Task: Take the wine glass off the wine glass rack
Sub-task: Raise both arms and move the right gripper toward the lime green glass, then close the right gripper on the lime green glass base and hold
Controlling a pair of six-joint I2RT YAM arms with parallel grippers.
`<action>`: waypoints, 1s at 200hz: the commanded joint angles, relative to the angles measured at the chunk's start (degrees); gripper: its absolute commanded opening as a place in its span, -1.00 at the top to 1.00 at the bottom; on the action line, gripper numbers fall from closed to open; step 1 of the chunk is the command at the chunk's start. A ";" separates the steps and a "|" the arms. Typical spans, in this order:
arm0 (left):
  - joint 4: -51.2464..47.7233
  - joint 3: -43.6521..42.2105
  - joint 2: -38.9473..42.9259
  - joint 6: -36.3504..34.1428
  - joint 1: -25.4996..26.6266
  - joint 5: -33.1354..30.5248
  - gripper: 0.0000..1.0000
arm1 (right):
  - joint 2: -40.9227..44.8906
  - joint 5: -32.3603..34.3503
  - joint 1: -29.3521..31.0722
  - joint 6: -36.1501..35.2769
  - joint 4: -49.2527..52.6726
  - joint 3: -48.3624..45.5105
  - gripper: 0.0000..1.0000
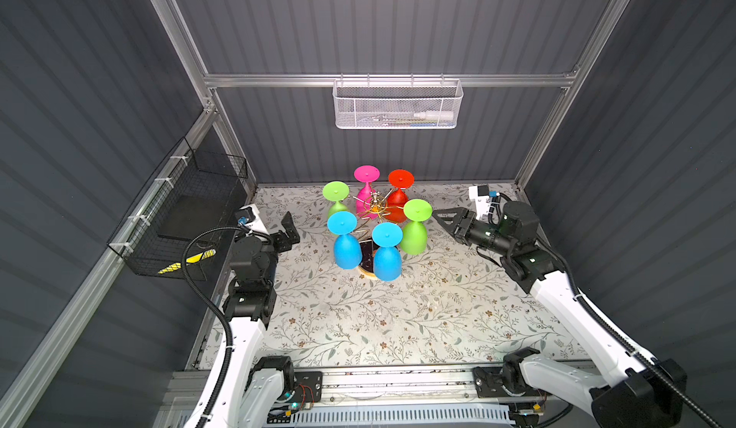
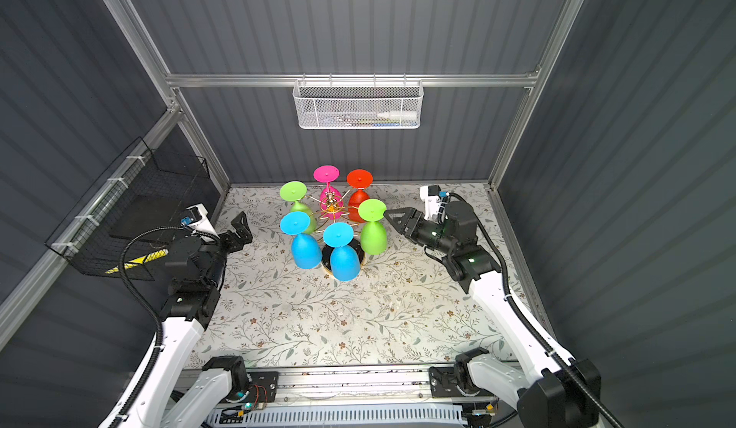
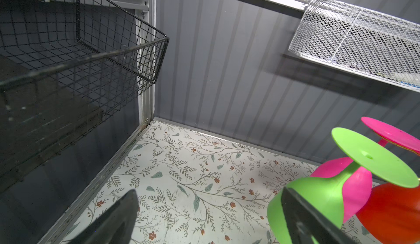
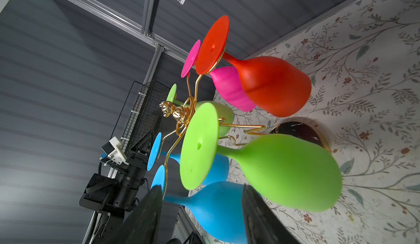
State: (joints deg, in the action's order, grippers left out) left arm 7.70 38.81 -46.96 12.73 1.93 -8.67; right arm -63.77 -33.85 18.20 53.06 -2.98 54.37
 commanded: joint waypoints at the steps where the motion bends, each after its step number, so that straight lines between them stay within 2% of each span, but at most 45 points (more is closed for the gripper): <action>1: -0.15 -0.22 -0.35 0.66 0.09 1.17 -0.99 | -1.83 0.28 0.67 0.96 -2.68 2.14 -0.11; 69: -0.06 -0.14 -0.81 0.80 0.09 1.66 -0.99 | -4.86 -0.63 0.79 3.81 -6.33 1.97 0.15; 94: 0.03 -0.14 -1.02 0.98 0.09 2.19 -0.99 | -5.05 -1.02 0.85 4.07 -7.02 1.78 0.30; 155: -0.15 -0.14 -0.68 1.07 0.09 2.18 -0.99 | -5.93 -1.56 0.96 4.91 -7.65 1.88 0.49; 200: -0.15 -0.14 -0.56 1.15 0.09 2.18 -0.99 | -5.25 -1.62 1.05 5.39 -7.91 1.62 0.76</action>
State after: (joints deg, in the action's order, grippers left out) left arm 7.68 38.81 -47.90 13.37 1.93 -7.38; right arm -69.67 -34.54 18.92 58.22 -9.45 55.33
